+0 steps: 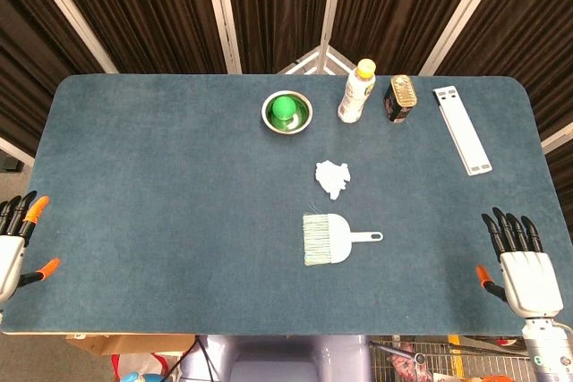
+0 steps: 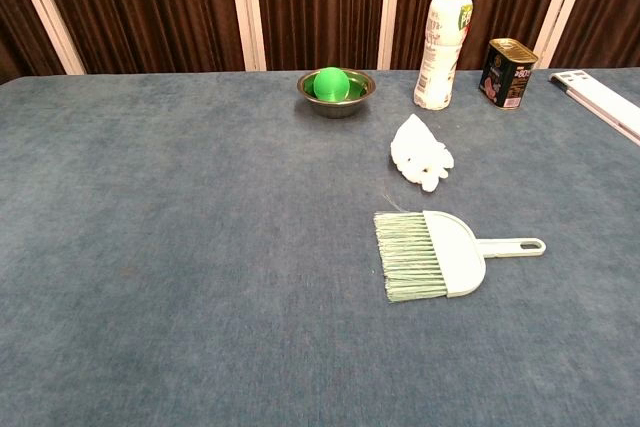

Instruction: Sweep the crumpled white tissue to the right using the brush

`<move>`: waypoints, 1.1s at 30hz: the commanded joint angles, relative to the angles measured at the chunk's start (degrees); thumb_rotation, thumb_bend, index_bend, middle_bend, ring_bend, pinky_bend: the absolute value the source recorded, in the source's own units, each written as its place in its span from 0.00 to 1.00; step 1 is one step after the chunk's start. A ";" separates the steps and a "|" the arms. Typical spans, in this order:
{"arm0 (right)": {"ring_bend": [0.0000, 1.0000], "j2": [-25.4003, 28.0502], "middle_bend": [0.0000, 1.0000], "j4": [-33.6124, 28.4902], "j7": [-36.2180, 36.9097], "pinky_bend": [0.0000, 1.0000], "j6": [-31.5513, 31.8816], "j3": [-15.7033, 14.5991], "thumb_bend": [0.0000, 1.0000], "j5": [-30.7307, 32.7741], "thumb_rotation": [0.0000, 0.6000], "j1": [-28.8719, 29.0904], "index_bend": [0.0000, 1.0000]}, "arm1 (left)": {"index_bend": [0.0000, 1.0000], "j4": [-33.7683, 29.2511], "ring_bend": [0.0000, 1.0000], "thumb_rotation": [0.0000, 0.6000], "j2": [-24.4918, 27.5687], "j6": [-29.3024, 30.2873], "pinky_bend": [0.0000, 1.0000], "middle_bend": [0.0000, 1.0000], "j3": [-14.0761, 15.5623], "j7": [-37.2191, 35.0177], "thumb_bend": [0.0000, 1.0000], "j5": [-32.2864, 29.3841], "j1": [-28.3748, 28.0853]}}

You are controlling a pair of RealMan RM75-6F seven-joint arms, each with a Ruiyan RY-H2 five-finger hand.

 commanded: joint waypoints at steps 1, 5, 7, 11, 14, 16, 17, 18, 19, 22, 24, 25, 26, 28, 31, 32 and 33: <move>0.00 -0.04 0.00 -0.05 0.01 0.01 0.26 0.00 0.35 -0.16 1.00 -0.07 0.00 | 0.00 0.02 0.00 1.00 0.03 0.18 0.06 0.00 0.03 -0.06 0.00 0.17 0.05; 0.00 0.03 0.00 -0.15 0.16 0.01 0.40 -0.06 0.35 -0.15 1.00 -0.22 0.00 | 0.00 -0.14 0.00 1.00 0.08 0.27 0.06 0.00 0.04 -0.01 0.00 0.21 0.10; 0.00 0.10 0.00 -0.25 0.31 0.01 0.47 -0.03 0.35 -0.04 1.00 -0.29 0.00 | 0.00 -0.19 0.00 1.00 0.08 0.37 0.06 0.00 0.02 0.08 0.00 0.31 0.09; 0.00 0.12 0.00 -0.69 1.02 0.01 0.43 0.00 0.35 0.08 1.00 -0.32 0.00 | 0.00 -0.17 0.00 1.00 -0.07 0.50 0.06 0.00 -0.02 0.32 0.00 0.32 0.12; 0.00 0.10 0.00 -0.93 0.91 0.01 0.11 -0.05 0.35 0.19 1.00 -0.22 0.00 | 0.00 -0.19 0.00 1.00 -0.06 0.46 0.06 0.00 -0.12 0.39 0.00 0.09 0.12; 0.00 0.10 0.00 -1.30 0.99 0.01 -0.08 -0.08 0.34 0.33 1.00 -0.21 0.00 | 0.00 -0.22 0.00 1.00 -0.04 0.40 0.06 0.00 -0.13 0.29 0.00 0.03 0.11; 0.00 0.12 0.00 -1.56 1.10 0.01 -0.17 -0.07 0.34 0.38 1.00 -0.18 0.00 | 0.00 -0.25 0.00 1.00 -0.01 0.33 0.06 0.00 -0.11 0.18 0.00 -0.01 0.12; 0.00 0.14 0.00 -1.74 1.10 0.01 -0.17 -0.01 0.34 0.32 1.00 -0.10 0.00 | 0.00 -0.25 0.00 1.00 0.02 0.29 0.06 0.00 -0.08 0.15 0.00 -0.01 0.11; 0.00 0.15 0.00 -1.88 1.07 0.01 -0.15 0.05 0.35 0.29 1.00 -0.06 0.00 | 0.00 -0.25 0.00 1.00 0.05 0.28 0.06 0.00 -0.08 0.17 0.00 0.02 0.10; 0.01 0.37 0.00 -1.33 2.29 0.04 -0.99 0.84 0.35 1.00 1.00 0.68 0.00 | 0.00 -0.38 0.00 1.00 0.07 0.26 0.06 0.00 -0.06 0.15 0.00 0.14 0.05; 0.12 0.25 0.08 -1.30 2.43 0.18 -1.63 1.28 0.35 1.12 1.00 1.35 0.00 | 0.00 -0.40 0.00 1.00 0.05 0.27 0.06 0.00 -0.05 0.31 0.00 0.24 0.02; 0.26 0.03 0.18 -1.33 2.33 0.32 -2.10 1.73 0.35 1.36 1.00 1.90 0.00 | 0.00 -0.41 0.00 1.00 0.03 0.30 0.06 0.00 -0.04 0.48 0.00 0.31 0.00; 0.33 -0.08 0.25 -1.35 2.27 0.40 -2.29 1.92 0.35 1.44 1.00 2.13 0.00 | 0.00 -0.41 0.00 1.00 0.02 0.34 0.06 0.00 -0.05 0.53 0.00 0.35 0.00; 0.50 -0.59 0.40 -1.19 1.89 0.55 -2.93 2.71 0.35 1.75 1.00 3.04 0.02 | 0.00 -0.41 0.00 1.00 -0.03 0.56 0.06 0.00 -0.09 0.62 0.00 0.55 0.00; 0.81 -2.28 0.69 -0.51 0.56 0.79 -5.91 4.03 0.35 3.14 1.00 5.46 0.16 | 0.00 -0.32 0.00 1.00 -0.16 0.95 0.06 0.00 -0.22 0.60 0.00 0.69 0.04; 0.86 -2.91 0.75 -0.29 -0.25 0.83 -6.94 4.45 0.34 3.85 1.00 6.24 0.21 | 0.00 -0.23 0.00 1.00 -0.21 0.93 0.06 0.00 -0.25 0.56 0.00 0.64 0.03; 0.91 -3.49 0.80 -0.25 -1.01 0.86 -8.11 4.71 0.35 4.41 1.00 7.05 0.26 | 0.00 -0.14 0.00 1.00 -0.24 0.85 0.06 0.00 -0.25 0.52 0.00 0.56 0.02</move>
